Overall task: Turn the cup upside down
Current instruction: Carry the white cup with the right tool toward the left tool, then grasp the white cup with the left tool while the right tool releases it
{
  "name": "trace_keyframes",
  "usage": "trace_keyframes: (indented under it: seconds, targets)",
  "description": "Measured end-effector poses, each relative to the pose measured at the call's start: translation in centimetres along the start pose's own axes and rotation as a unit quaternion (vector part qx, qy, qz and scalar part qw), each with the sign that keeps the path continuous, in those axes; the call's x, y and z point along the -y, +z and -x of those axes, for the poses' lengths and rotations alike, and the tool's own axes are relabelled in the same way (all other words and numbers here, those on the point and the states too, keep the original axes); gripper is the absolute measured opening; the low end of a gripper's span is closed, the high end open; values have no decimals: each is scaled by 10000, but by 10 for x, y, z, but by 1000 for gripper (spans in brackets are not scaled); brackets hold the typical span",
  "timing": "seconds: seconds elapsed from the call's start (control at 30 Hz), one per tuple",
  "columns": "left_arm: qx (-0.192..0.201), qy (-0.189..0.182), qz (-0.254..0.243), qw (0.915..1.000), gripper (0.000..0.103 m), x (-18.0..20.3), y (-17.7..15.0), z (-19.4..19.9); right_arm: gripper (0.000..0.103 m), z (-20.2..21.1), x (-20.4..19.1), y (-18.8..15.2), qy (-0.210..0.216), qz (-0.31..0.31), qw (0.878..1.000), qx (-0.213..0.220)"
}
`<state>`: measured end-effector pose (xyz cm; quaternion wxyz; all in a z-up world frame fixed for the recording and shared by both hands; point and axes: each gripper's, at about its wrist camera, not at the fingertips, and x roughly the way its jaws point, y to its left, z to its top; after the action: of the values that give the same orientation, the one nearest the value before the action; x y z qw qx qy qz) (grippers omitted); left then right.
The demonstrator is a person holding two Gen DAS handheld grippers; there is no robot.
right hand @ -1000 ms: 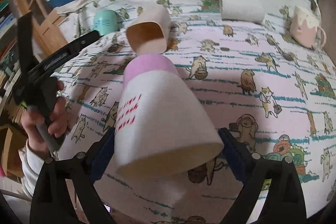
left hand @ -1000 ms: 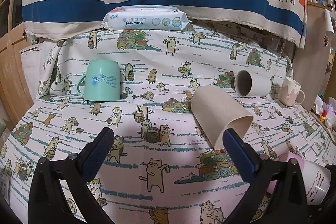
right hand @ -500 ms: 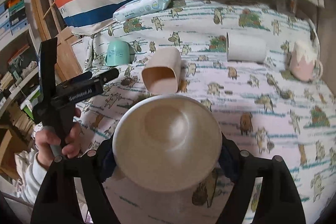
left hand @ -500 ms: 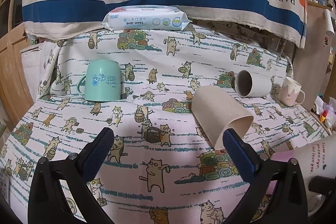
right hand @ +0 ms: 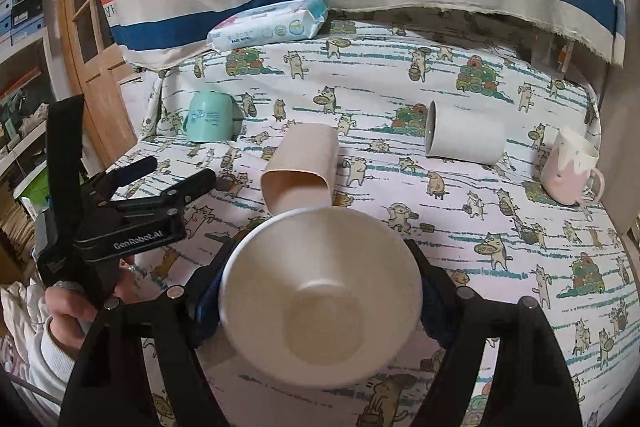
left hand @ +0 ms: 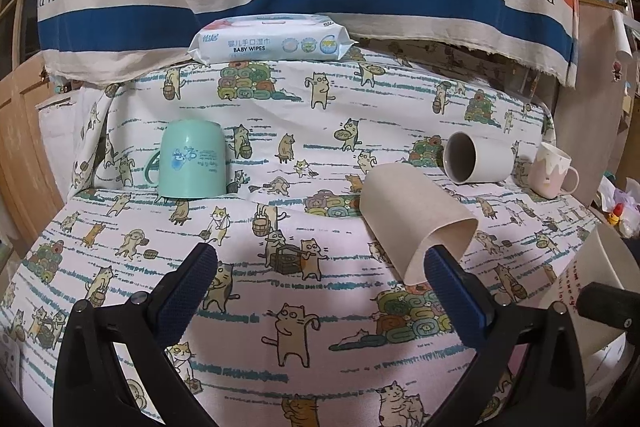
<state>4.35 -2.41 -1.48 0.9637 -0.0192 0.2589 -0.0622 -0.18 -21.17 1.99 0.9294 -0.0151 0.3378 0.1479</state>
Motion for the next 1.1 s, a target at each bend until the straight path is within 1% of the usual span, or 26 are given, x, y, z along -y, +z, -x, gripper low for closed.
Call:
trace_keyframes:
  seconds: [0.17, 0.23, 0.27, 0.3, 0.4, 0.43, 0.5, 0.57, 0.7, 0.77, 0.83, 0.9, 1.03, 1.1]
  targets:
    - [66, 26, 29, 10000, 103, -2, 0, 3, 80, -6, -13, -2, -82, 177, 9998, -10]
    - [69, 31, 44, 10000, 103, -2, 0, 3, 80, -7, -16, -3, -143, 220, 9996, 87]
    - [71, 36, 55, 10000, 103, -3, 0, 3, 82, -5, -16, -3, -178, 225, 9995, 167]
    - [73, 42, 65, 9999, 103, -3, -1, 3, 89, -2, -15, -3, -181, 210, 9993, 250]
    - [70, 39, 82, 9999, 103, -4, 0, 3, 92, 10, -9, -3, -110, 83, 9984, 553]
    - [71, 37, 79, 9999, 103, -4, 0, 3, 93, 14, -6, -3, -102, 59, 9981, 599]
    - [85, 38, 80, 9999, 103, -4, 0, 4, 99, 21, 2, -3, -125, -45, 9977, 669]
    - [162, 50, 100, 9998, 103, -5, -1, 7, 102, 29, 13, -5, -91, -219, 9966, 794]
    - [320, 32, 165, 9993, 103, -8, -4, 16, 102, 49, 39, -12, -34, -491, 9932, 1052]
    - [413, 77, 171, 9990, 103, -8, -4, 20, 102, 56, 46, -16, -104, -469, 9922, 1147]
    - [412, 86, 121, 9990, 103, -5, -4, 20, 102, 62, 53, -20, -199, -400, 9916, 1214]
    - [478, 173, 50, 9987, 103, -3, -5, 23, 102, 67, 57, -25, -259, -323, 9907, 1295]
    - [804, 370, -126, 9960, 103, 5, -11, 43, 102, 73, 65, -37, -391, -221, 9883, 1459]
    - [852, 341, -174, 9956, 103, 8, -18, 58, 102, 72, 69, -42, -445, -201, 9884, 1440]
